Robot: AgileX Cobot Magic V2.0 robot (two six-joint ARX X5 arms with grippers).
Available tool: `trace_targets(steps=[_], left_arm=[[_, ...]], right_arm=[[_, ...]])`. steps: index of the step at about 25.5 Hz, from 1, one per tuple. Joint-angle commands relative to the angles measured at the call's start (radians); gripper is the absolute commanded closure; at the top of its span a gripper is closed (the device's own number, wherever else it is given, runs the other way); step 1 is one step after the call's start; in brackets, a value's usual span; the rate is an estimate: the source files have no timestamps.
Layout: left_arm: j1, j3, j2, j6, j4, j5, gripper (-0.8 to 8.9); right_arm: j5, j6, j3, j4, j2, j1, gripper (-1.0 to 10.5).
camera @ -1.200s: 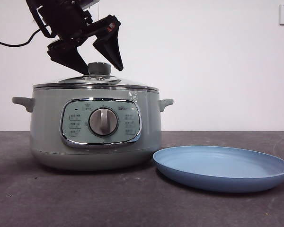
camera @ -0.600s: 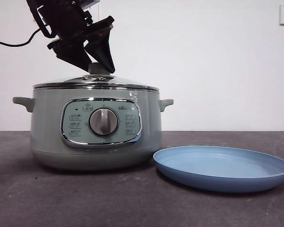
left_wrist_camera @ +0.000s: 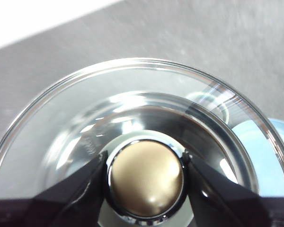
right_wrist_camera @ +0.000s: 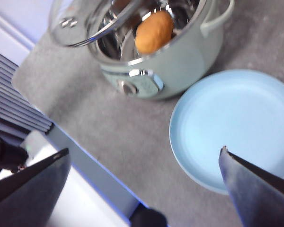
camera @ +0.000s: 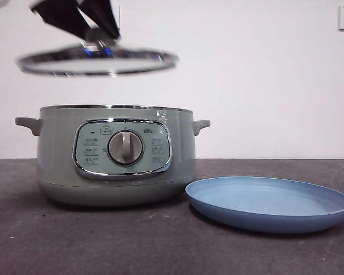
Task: Take the potato out from the steamer,put the potato on the plate,close the lid
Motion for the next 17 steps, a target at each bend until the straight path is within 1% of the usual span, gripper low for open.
trace_targets(steps=[1,4,6,8,10,13,17], left_arm=[[0.034,0.013,-0.103,-0.002,-0.051,0.007,8.26],[0.076,0.013,-0.236,-0.002,-0.162,0.006,8.26],[0.106,0.013,-0.322,-0.002,-0.231,0.006,8.26],[0.130,0.013,-0.403,-0.002,-0.298,0.003,8.26],[0.140,0.013,-0.455,-0.002,-0.345,-0.009,8.26],[0.145,0.013,-0.515,-0.001,-0.405,-0.046,8.26],[0.146,0.013,-0.582,-0.002,-0.478,-0.049,8.26]], right_arm=[[-0.004,0.076,0.002,0.085,0.036,0.033,3.5],[0.000,0.157,0.015,0.233,0.127,0.119,3.5],[0.025,0.185,0.046,0.306,0.220,0.197,3.5],[0.089,0.186,0.114,0.338,0.333,0.275,3.5],[0.126,0.182,0.185,0.340,0.423,0.326,3.5],[0.178,0.178,0.300,0.339,0.557,0.382,3.5],[0.259,0.164,0.463,0.318,0.730,0.440,3.5]])
